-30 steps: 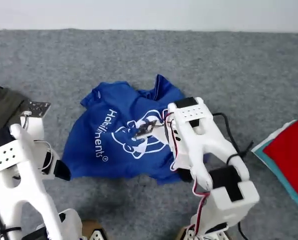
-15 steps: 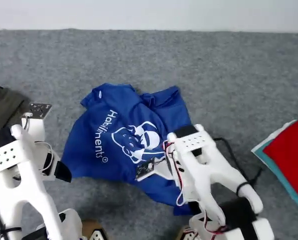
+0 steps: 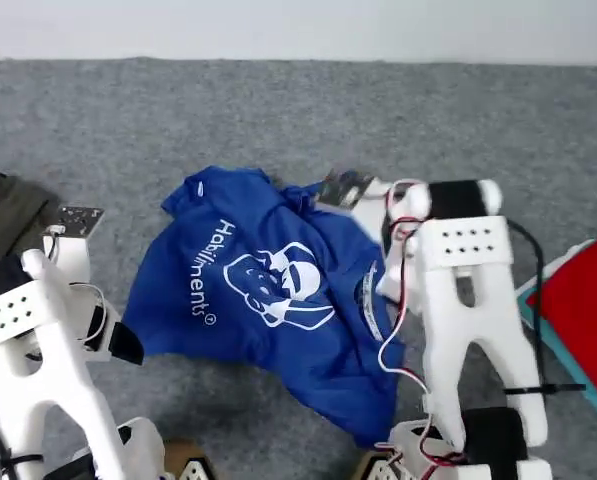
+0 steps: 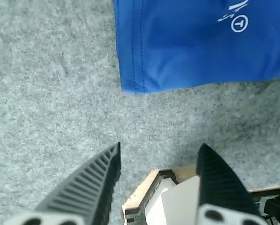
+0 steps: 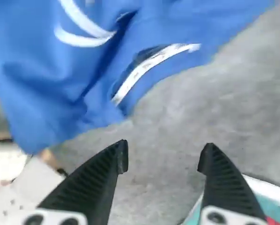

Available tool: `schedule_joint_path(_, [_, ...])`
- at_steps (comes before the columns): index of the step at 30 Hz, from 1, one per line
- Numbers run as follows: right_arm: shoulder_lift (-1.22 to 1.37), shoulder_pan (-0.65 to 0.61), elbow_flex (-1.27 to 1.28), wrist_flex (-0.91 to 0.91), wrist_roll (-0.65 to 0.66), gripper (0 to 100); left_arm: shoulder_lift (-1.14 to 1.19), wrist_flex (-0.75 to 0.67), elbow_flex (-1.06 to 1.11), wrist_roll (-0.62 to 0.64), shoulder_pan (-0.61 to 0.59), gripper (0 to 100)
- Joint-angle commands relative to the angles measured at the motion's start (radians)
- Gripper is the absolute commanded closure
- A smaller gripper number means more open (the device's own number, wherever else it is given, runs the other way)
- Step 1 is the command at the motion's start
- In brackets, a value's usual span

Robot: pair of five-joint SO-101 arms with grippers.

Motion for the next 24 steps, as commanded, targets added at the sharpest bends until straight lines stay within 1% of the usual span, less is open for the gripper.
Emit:
schedule_joint_path(1, [-0.022, 0.016, -0.087, -0.058, -0.091, 73.9, -0.029, 0.025, -0.004, -0.015, 0.005, 75])
schedule_joint_path(3, [0.024, 0.025, -0.084, -0.182, -0.196, 73.9, -0.029, 0.025, -0.004, -0.015, 0.005, 75])
schedule_joint_path(6, [0.170, 0.033, -0.092, -0.360, -0.359, 73.9, -0.029, 0.025, -0.004, -0.015, 0.002, 75])
schedule_joint_path(8, [0.291, 0.022, -0.104, -0.441, -0.404, 73.9, -0.029, 0.026, -0.004, -0.015, 0.000, 75])
schedule_joint_path(10, [0.417, -0.002, -0.149, -0.470, -0.404, 73.9, -0.031, 0.026, -0.004, -0.015, 0.000, 75])
schedule_joint_path(13, [0.599, -0.035, -0.304, -0.463, -0.402, 73.9, -0.031, 0.026, -0.004, -0.014, 0.000, 75])
schedule_joint_path(15, [0.713, -0.042, -0.462, -0.437, -0.379, 73.9, -0.031, 0.026, -0.004, -0.014, 0.000, 75])
schedule_joint_path(24, [1.251, -0.067, -1.355, -0.225, -0.305, 73.9, -0.031, 0.026, -0.004, -0.012, 0.000, 75])
